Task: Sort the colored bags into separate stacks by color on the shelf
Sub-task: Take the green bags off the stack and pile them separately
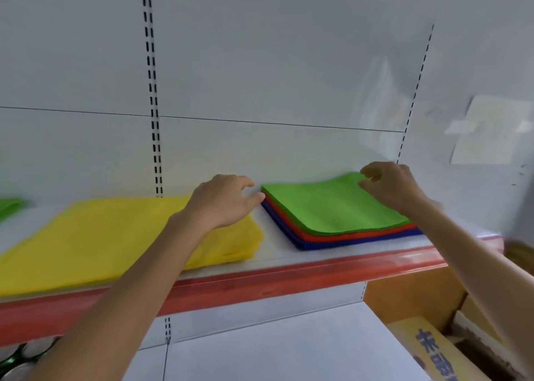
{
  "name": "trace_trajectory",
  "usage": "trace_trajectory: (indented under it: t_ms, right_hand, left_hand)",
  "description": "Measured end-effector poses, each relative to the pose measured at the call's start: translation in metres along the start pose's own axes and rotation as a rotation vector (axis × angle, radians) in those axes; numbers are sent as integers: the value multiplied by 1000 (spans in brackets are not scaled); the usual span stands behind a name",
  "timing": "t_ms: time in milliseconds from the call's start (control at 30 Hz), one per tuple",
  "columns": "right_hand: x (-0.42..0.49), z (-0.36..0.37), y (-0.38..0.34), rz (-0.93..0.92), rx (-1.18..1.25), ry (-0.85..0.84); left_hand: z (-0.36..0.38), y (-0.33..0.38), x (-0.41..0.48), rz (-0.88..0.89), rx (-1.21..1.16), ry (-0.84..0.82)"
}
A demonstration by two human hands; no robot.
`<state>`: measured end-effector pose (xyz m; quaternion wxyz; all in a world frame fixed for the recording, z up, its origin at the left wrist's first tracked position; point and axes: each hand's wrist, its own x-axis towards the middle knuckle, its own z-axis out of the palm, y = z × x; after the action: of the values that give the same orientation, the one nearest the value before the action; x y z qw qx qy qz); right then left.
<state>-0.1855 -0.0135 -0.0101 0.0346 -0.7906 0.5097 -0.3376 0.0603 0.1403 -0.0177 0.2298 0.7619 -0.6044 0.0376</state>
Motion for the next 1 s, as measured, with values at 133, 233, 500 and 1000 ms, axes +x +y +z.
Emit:
trace_trajectory:
  t_ms: [133, 233, 500, 1000]
  right_hand:
    - [41, -18, 57, -17, -71, -22]
    - [65, -22, 99, -12, -96, -74]
    - [119, -14, 151, -8, -155, -259]
    - [115, 18, 148, -118, -346, -145]
  left_hand:
    - [33, 43, 36, -98, 66, -30]
    - [63, 69, 63, -139, 139, -119]
    - [106, 102, 97, -331, 236, -311]
    - [123, 103, 96, -220, 386, -194]
